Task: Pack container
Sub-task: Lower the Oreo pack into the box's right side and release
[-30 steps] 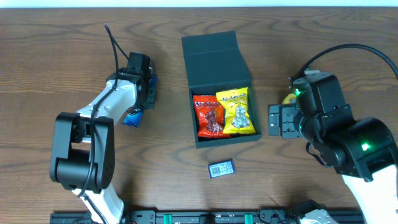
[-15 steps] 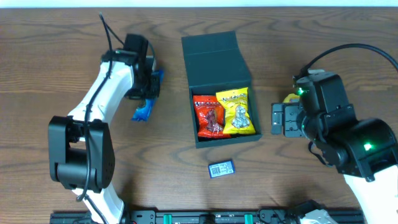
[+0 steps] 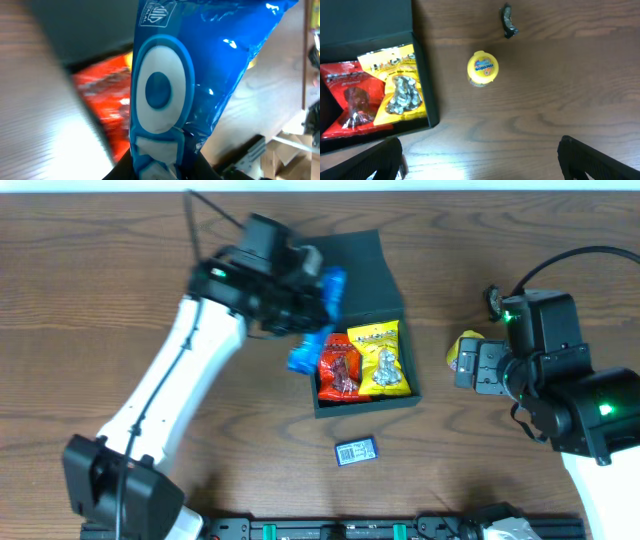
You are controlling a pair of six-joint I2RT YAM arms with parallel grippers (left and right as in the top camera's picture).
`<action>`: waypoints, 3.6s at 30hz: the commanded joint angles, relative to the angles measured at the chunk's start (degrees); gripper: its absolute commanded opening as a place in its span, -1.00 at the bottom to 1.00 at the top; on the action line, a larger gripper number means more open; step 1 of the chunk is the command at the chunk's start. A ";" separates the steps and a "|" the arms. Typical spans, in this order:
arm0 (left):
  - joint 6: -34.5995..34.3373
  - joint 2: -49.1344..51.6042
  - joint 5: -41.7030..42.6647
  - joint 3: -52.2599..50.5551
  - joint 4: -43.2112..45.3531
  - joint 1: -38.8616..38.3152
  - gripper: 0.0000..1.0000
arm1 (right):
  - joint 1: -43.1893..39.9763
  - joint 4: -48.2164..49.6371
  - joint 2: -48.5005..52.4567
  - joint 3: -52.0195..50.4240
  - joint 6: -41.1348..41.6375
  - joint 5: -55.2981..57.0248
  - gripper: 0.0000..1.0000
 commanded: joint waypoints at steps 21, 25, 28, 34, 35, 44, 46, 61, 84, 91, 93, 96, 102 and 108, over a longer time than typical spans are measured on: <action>-48.15 9.42 -28.76 1.07 14.23 -21.09 -0.88 | -0.57 -1.53 -0.52 0.15 -0.94 1.20 0.98; -48.22 13.00 -27.06 1.07 17.42 -21.09 -0.88 | -0.57 -1.53 -0.52 0.15 -0.94 1.20 0.98; -48.41 14.71 -26.01 1.07 17.84 -21.09 -0.88 | -0.57 -1.53 -0.52 0.15 -0.94 1.20 0.99; -48.41 16.87 -24.33 1.07 18.25 -21.16 -0.88 | -0.57 -1.53 -0.50 0.15 -0.92 1.20 0.99; -48.41 17.09 -24.33 1.07 18.27 -21.24 -0.88 | -0.57 -1.51 -0.50 0.13 -0.92 1.20 0.98; -48.41 19.28 -23.23 1.07 20.76 -22.67 -0.88 | -0.57 -1.53 -0.50 0.13 -0.92 1.18 0.98; -48.41 19.65 -23.06 1.07 21.49 -23.02 -0.88 | -0.57 -1.53 -0.50 0.13 -0.92 1.18 0.99; -48.37 20.11 -25.53 1.07 20.63 -23.12 -0.81 | -0.57 -1.55 -0.50 0.13 -0.92 1.16 0.99; -46.97 19.50 -25.90 1.14 21.57 -23.12 0.09 | -0.57 -1.51 -0.50 -0.66 -0.96 1.22 0.99; -38.10 15.04 -29.73 4.61 20.81 -22.86 0.20 | -0.57 -1.03 -0.50 -0.66 -1.53 1.92 0.98; -33.70 12.35 -33.57 5.97 18.01 -22.86 0.28 | -0.57 -0.83 -0.50 -0.66 -1.53 2.34 0.98; -25.46 7.69 -40.06 7.30 12.92 -22.80 0.51 | -0.57 -0.61 -0.50 -0.66 -1.53 2.34 0.98; -9.68 -3.52 -52.72 7.41 0.98 -21.55 0.90 | -0.57 0.04 -0.50 -1.14 0.20 2.29 0.99; -9.70 -13.33 -55.87 7.41 -11.19 -14.71 0.90 | -0.57 5.38 -0.52 -9.07 5.44 2.29 0.98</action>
